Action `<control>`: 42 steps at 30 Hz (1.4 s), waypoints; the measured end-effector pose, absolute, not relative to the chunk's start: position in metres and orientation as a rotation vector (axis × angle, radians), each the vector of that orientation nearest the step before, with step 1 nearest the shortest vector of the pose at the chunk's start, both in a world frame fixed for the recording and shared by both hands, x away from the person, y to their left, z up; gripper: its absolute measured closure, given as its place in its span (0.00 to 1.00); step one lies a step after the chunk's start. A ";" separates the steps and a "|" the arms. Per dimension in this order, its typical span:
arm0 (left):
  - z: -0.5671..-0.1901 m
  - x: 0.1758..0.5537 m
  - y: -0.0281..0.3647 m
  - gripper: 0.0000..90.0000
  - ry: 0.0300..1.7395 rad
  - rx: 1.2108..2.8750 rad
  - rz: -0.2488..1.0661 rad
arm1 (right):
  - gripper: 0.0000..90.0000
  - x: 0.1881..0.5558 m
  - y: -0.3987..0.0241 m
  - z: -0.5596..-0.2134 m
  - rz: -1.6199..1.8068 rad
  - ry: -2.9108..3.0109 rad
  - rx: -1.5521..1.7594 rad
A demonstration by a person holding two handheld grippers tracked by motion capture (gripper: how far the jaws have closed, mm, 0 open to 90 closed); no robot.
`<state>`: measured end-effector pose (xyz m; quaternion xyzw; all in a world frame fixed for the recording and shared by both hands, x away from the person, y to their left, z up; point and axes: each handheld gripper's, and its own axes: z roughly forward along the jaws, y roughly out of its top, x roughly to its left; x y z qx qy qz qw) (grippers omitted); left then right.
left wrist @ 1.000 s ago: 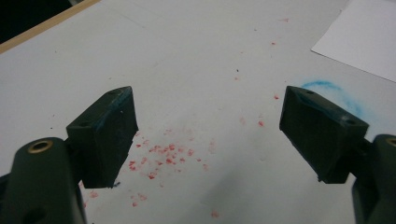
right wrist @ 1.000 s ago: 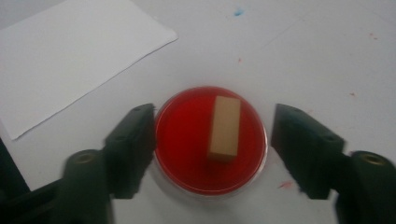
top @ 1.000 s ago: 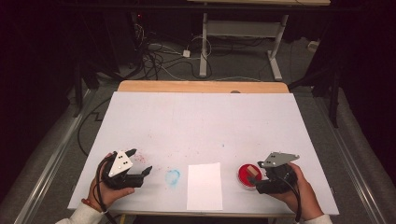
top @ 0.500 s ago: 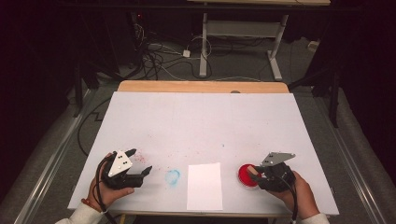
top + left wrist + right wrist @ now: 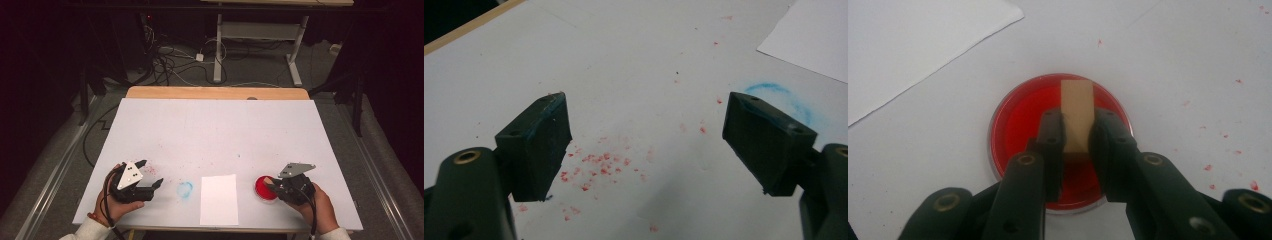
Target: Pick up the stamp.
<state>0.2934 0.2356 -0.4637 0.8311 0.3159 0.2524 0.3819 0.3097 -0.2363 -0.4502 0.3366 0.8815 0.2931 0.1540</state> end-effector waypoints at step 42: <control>-0.468 0.298 0.236 0.21 0.795 2.123 0.630 | 0.84 0.293 -0.245 -0.409 1.002 2.426 0.891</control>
